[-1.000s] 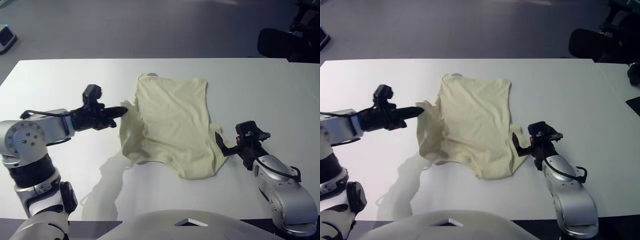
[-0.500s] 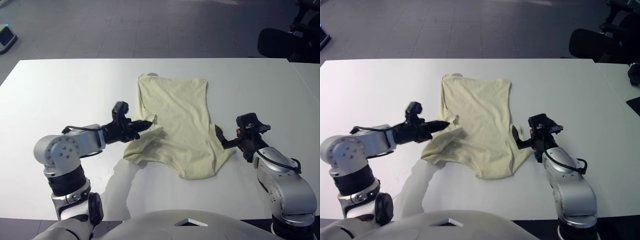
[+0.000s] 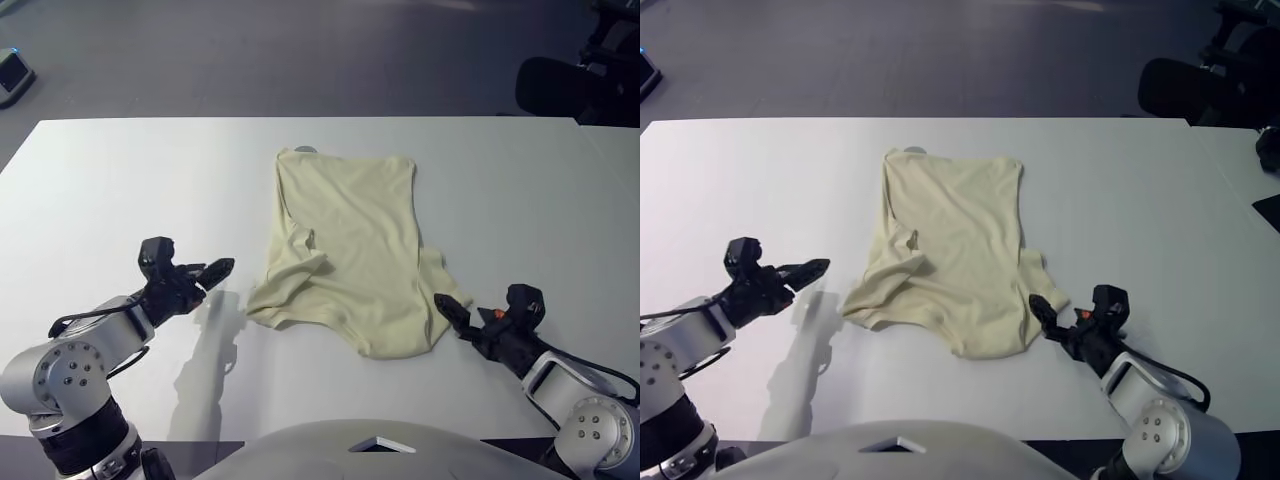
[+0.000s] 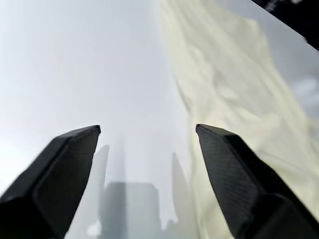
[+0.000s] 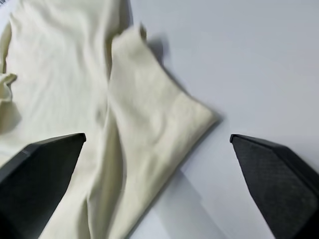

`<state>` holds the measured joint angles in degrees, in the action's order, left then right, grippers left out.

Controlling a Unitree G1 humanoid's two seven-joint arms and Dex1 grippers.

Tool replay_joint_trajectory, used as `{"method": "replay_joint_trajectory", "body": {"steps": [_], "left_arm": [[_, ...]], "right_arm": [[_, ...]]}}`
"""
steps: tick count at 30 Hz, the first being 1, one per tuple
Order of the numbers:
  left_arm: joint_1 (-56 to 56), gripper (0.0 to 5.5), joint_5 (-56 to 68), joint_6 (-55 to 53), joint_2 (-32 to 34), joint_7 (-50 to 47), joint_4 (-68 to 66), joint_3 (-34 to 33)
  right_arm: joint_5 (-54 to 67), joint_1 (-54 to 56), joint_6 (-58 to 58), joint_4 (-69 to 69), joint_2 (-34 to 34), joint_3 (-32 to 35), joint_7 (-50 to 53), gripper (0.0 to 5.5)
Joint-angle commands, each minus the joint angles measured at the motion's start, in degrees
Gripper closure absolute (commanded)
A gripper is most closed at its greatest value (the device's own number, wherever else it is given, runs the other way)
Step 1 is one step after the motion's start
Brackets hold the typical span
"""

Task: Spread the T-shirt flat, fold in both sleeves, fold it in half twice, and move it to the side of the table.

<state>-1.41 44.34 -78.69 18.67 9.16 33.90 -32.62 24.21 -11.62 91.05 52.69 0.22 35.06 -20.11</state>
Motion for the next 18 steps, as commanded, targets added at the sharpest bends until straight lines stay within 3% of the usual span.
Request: {"method": "replay_joint_trajectory", "body": {"steps": [1, 7, 18], "left_arm": [[0.0, 1.15, -1.9, 2.5, 0.1, -0.3, -1.0, 2.8], [-0.3, 0.10, -2.1, 2.8, -0.2, -0.2, -1.6, 5.5], [-0.7, 0.10, -2.3, 3.6, -0.7, -0.7, -1.9, 6.8]], "right_arm": [[-0.2, 0.1, 1.0, -3.4, 3.0, 0.7, 1.0, 0.51], [-0.8, 2.1, -0.2, -5.8, 5.1, 1.1, 2.3, 1.57], [-0.4, 2.4, -2.2, -7.0, 5.8, 1.5, 3.8, 3.34]]}}
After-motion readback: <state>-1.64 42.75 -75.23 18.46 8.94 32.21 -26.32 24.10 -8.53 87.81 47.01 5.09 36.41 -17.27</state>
